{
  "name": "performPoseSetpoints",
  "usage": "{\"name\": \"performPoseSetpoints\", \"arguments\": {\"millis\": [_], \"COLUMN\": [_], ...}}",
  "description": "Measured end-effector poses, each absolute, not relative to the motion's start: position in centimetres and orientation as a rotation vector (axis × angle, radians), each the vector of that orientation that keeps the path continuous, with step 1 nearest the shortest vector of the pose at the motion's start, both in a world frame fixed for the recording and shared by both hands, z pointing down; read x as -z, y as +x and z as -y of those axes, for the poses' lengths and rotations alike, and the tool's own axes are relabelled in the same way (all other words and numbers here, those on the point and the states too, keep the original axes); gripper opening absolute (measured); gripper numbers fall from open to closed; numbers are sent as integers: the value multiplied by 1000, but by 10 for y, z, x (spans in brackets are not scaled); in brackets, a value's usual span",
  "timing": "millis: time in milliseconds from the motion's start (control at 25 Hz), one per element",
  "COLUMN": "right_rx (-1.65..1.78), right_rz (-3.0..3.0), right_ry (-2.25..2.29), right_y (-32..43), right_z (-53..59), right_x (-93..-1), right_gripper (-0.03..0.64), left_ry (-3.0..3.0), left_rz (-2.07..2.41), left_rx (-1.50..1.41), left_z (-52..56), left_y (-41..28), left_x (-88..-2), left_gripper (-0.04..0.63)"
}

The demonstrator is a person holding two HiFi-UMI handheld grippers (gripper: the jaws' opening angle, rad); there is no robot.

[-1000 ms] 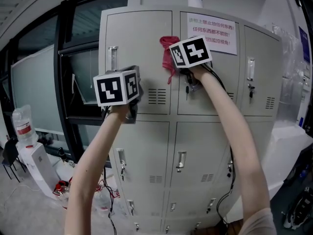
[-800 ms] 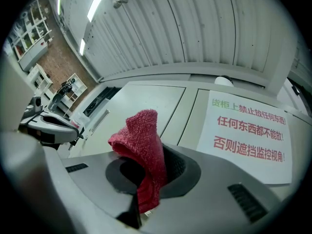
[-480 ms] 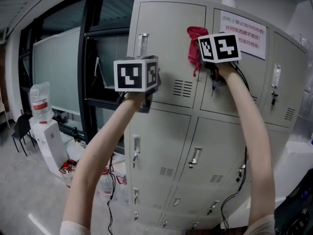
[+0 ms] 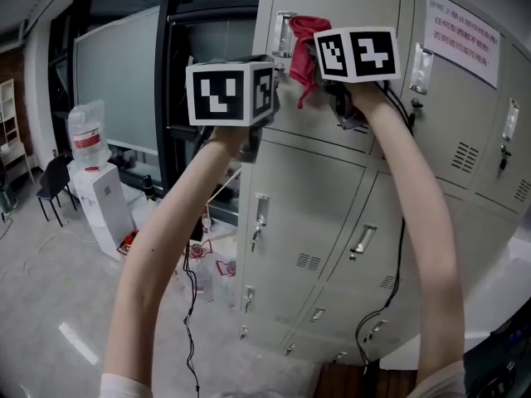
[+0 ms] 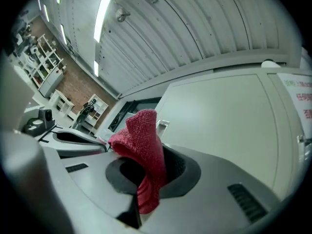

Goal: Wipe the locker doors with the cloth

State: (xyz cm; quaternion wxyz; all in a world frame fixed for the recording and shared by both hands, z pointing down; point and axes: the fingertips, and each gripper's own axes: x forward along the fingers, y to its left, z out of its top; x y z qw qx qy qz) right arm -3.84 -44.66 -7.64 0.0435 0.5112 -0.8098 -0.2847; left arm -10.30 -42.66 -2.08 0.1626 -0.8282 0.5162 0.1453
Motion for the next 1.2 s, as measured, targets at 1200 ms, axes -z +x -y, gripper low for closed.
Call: {"name": "performPoseSetpoints", "arguments": {"millis": [1200], "right_rx": [854], "right_rz": [2289], "right_ry": [1643], "right_y": [-49], "right_z": [491], "right_x": [25], "right_gripper": [31], "left_ry": [-2457], "left_rz": [-1365], "left_rx": [-415], "left_z": [441], "left_y": [-102], "left_x": [-13], "left_gripper": [15]}}
